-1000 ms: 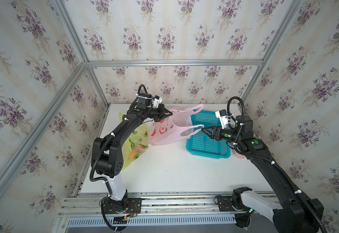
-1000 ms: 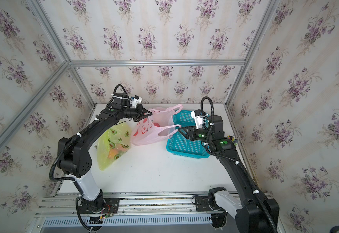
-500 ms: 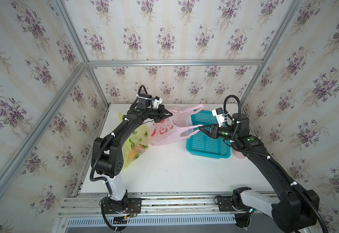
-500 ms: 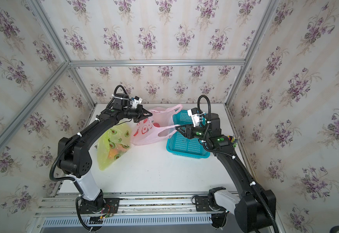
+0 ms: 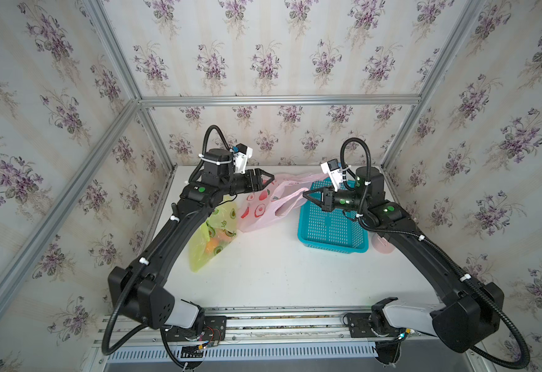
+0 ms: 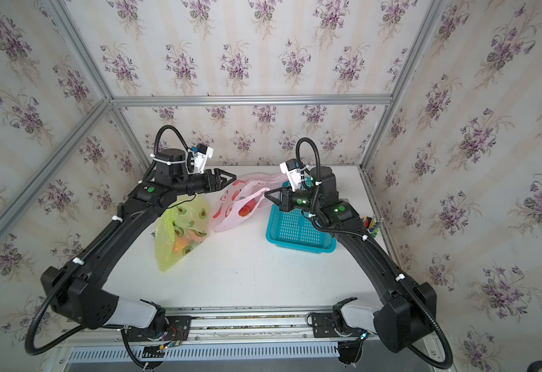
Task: Place the peach into a plastic bag & tie a knot
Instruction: Adjust the plastic bag at the center of the board.
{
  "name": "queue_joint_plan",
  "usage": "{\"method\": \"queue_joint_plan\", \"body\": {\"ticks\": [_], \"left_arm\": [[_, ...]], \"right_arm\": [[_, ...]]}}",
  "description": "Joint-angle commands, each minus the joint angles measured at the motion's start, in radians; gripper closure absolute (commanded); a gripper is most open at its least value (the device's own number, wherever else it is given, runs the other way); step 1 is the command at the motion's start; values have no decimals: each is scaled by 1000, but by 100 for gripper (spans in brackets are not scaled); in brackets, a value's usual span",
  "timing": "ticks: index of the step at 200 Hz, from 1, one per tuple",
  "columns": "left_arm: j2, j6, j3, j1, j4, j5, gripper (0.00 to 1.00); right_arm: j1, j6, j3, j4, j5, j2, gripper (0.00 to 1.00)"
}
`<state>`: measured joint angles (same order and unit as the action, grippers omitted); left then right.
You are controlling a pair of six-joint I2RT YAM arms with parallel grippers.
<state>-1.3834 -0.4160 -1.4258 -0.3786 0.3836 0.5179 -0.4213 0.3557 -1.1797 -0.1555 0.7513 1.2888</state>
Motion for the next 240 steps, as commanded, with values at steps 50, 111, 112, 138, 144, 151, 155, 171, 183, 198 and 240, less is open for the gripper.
{"method": "queue_joint_plan", "body": {"ticks": [50, 111, 112, 138, 144, 151, 155, 171, 183, 198, 240], "left_arm": [[259, 384, 316, -192, -233, -398, 25], [243, 457, 340, -255, -347, -475, 20], [243, 458, 340, -257, -349, -475, 20], [209, 473, 316, -281, -377, -470, 18], [196, 476, 309, -289, -376, -481, 18], [183, 481, 304, -298, -377, -493, 18], [178, 483, 303, -304, -379, -498, 18], [149, 475, 303, -325, -396, -522, 19], [129, 468, 303, -341, -409, -542, 22], [108, 460, 311, -354, -430, -559, 26], [104, 430, 349, -359, -511, -623, 48]], "right_arm": [[-55, 97, -113, 10, -51, 60, 100], [-79, 99, -147, -12, -59, 61, 100], [-79, 100, -147, -12, -59, 60, 100], [-83, 104, -149, -16, -61, 60, 100], [-84, 106, -149, -16, -63, 61, 100], [-85, 110, -149, -13, -61, 61, 100], [-86, 112, -149, -10, -60, 61, 100], [-91, 125, -149, 4, -61, 62, 100], [-94, 137, -150, 16, -60, 64, 100], [-97, 149, -153, 25, -58, 69, 100], [-100, 174, -155, 48, -57, 70, 100]]}}
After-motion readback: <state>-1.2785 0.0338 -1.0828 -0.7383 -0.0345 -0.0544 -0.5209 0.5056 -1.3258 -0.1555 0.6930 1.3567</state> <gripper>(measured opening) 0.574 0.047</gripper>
